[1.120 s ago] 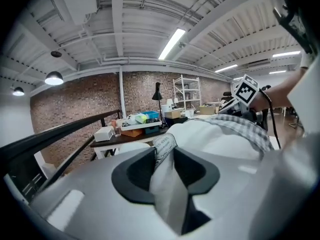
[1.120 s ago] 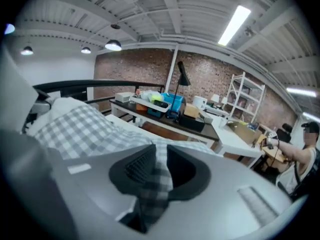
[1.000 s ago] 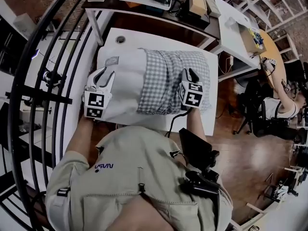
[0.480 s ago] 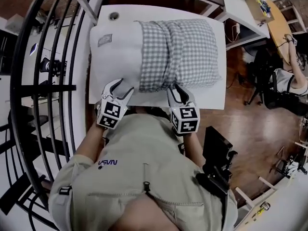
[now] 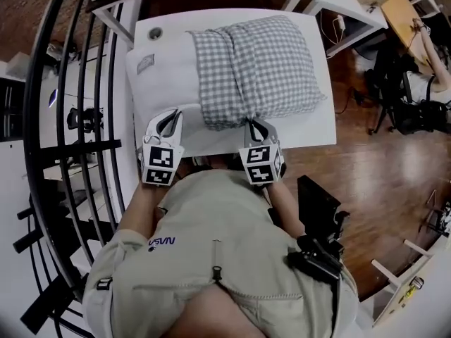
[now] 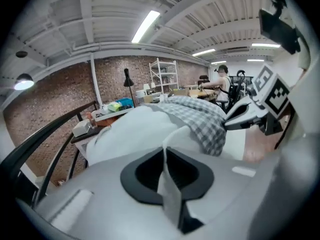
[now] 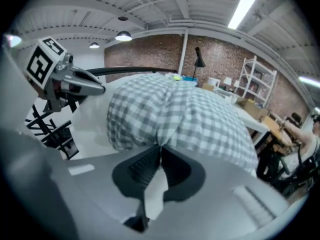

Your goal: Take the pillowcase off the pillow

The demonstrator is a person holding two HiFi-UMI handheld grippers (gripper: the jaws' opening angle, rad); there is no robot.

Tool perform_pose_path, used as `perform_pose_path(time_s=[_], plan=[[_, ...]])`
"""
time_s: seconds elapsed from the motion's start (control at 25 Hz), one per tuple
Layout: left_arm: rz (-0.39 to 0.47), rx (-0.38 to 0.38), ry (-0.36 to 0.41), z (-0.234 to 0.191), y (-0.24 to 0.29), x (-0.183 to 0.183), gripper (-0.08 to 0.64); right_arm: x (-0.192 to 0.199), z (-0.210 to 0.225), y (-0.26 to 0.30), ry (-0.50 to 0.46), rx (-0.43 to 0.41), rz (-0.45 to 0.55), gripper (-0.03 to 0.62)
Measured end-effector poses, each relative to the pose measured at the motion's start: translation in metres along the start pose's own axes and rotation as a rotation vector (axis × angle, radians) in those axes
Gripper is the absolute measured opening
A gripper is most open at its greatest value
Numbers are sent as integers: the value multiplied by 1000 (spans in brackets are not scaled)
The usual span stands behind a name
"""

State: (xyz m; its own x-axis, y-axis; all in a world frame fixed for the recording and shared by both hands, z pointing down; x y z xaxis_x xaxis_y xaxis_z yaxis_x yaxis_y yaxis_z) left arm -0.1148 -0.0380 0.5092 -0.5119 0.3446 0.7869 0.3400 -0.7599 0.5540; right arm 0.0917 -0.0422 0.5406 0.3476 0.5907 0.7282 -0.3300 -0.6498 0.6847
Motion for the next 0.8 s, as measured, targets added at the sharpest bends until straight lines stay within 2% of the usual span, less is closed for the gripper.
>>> perform_pose_path(time_s=[0.24, 0.44, 0.56, 0.68, 0.8], plan=[[115, -63, -69, -39, -24, -25, 20, -20, 52, -26, -18, 226, 98, 12], [110, -70, -202, -46, -21, -2, 20, -4, 101, -18, 2, 352, 52, 11], [71, -46, -242, -36, -15, 19, 20, 22, 119, -5, 33, 370, -24, 11], [27, -14, -314, -20, -4, 41, 20, 40, 120, 6, 70, 340, -86, 11], [26, 19, -350, -7, 6, 48, 25, 43, 118, 8, 87, 292, -114, 12]])
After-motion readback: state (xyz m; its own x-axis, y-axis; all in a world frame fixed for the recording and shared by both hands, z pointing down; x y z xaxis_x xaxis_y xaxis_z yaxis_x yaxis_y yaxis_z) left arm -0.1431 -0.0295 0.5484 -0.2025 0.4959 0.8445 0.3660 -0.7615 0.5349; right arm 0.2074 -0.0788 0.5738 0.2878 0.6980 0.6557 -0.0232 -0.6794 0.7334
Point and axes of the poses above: the fingertips, and each gripper's own axes: y forward along the fingers, z to its right, x out of its underside, the point moved 3 cm from there along -y, backward along the fingers, and after that the axes turned 9 degrees about y, right-handed, at the moved point
